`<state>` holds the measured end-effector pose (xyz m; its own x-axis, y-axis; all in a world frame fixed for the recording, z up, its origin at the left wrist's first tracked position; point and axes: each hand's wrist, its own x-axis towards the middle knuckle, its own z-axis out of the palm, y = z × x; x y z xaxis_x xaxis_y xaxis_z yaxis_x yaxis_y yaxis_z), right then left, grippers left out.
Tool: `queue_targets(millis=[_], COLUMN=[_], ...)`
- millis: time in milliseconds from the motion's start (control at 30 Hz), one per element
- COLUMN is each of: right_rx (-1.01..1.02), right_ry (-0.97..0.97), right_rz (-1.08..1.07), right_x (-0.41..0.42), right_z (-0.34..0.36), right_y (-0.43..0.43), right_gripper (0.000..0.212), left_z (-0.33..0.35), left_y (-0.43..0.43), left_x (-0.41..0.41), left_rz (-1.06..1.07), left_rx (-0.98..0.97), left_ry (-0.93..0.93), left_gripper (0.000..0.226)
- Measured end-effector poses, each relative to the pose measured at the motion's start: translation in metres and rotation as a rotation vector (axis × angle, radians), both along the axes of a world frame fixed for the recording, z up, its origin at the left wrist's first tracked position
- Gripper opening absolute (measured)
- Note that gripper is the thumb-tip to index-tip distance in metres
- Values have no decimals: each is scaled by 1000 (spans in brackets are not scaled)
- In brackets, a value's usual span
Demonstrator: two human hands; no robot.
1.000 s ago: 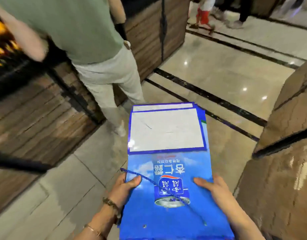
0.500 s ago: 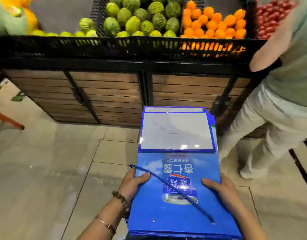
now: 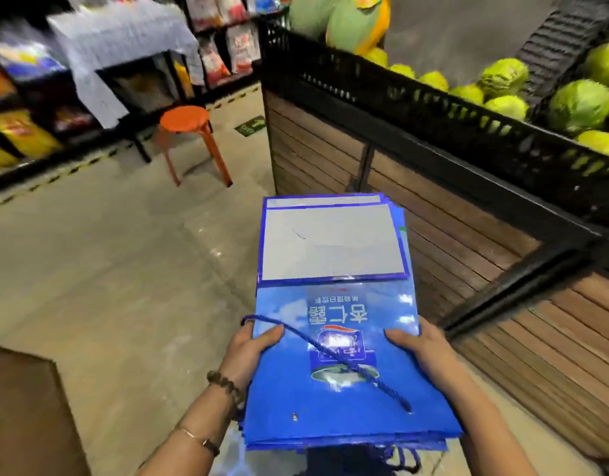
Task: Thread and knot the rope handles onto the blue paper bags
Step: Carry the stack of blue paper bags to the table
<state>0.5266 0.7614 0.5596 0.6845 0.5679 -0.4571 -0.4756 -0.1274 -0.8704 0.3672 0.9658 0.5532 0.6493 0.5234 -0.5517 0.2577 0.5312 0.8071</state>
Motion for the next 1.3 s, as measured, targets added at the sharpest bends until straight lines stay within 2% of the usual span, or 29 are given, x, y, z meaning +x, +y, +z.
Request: queue_targets(millis=[133, 300, 433, 533, 700, 833, 967, 1067, 1200, 1300], right_rx=[15, 83, 59, 67, 75, 77, 92, 102, 107, 108], right_ry=[9, 61, 50, 69, 88, 110, 78, 116, 123, 103], right_rz=[168, 327, 495, 571, 615, 659, 643, 638, 682, 681], right_x=[56, 118, 156, 175, 195, 213, 230, 245, 268, 292], right_z=[-2, 10, 15, 15, 9, 13, 16, 17, 16, 11], right_y=[112, 250, 361, 445, 582, 692, 792, 856, 948, 1028], right_gripper=[57, 47, 81, 85, 103, 100, 94, 70, 76, 66], left_z=[-3, 11, 20, 23, 20, 25, 29, 26, 19, 14], left_y=[89, 195, 280, 347, 473, 579, 673, 734, 822, 896], left_x=[32, 67, 86, 96, 110, 126, 146, 158, 180, 201], left_rz=[150, 298, 415, 461, 514, 535, 581, 604, 624, 641], left_rx=[6, 18, 45, 50, 99, 116, 113, 73, 94, 107], left_ry=[-27, -65, -63, -59, -6, -52, -6, 37, 53, 36], left_gripper=[17, 21, 19, 34, 44, 42, 13, 14, 12, 10])
